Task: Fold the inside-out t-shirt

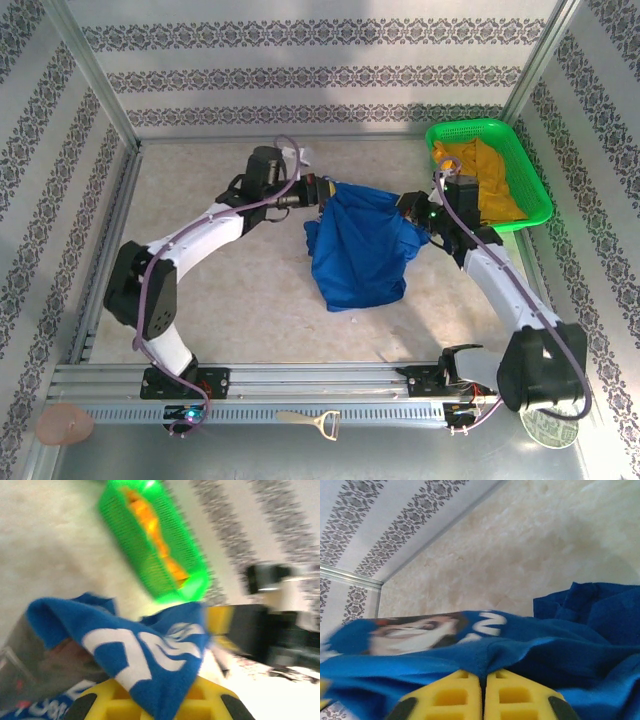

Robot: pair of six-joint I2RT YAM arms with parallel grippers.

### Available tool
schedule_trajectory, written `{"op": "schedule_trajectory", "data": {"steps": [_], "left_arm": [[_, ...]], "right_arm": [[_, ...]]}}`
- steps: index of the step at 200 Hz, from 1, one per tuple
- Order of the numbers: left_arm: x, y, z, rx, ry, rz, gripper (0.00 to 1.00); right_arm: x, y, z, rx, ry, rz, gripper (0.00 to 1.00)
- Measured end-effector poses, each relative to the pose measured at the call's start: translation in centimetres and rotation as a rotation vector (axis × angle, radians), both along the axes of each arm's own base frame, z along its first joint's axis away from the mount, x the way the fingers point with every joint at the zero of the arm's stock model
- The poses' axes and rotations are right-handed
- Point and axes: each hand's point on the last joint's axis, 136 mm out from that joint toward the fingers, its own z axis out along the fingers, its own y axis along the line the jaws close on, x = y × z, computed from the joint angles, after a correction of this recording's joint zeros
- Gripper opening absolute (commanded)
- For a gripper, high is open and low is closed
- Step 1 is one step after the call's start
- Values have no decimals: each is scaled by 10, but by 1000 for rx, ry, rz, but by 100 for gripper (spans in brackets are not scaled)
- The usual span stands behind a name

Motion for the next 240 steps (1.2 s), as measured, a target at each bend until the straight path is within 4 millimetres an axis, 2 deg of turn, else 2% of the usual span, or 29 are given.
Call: {"op": "schedule_trajectory", "data": {"steps": [18,36,49,70,84,96,104,134,148,166,182,216,231,240], "left_arm": [[-9,-5,23,-92,-15,-43,0],[-13,-8,29,-131,-1,-69,0],[-15,-9,29,-143,15,-76,0],[-16,-9,31,-157,26,-82,0],[-17,-10,32,-162,29,-86,0],[-17,-10,32,-163,32,-86,0],[-17,-10,32,-163,33,-86,0],[-17,-10,32,-165,38,-87,0],[-17,-10,32,-167,41,-87,0],[-17,-10,32,-171,50,-85,0],[-17,-10,33,-174,56,-83,0],[-15,-8,23,-180,73,-55,0],[-11,-3,10,-165,91,-13,0],[-8,3,1,-151,104,25,0]], "right_arm": [[6,-8,-21,-23,56,-34,78],[1,-13,-26,-43,85,-54,80],[-7,-14,-14,-42,74,-59,81],[-21,-9,19,-21,20,-52,82],[-30,5,38,13,-6,-27,82],[-36,22,41,44,3,2,83],[-40,34,39,64,25,21,86],[-44,72,15,136,148,45,87],[-37,81,3,172,188,26,86],[-24,83,-18,203,231,-29,83],[-15,84,-36,223,263,-70,72],[1,87,-50,275,273,-94,0],[-2,78,-53,297,271,-105,0],[-9,66,-57,305,269,-119,0]]}}
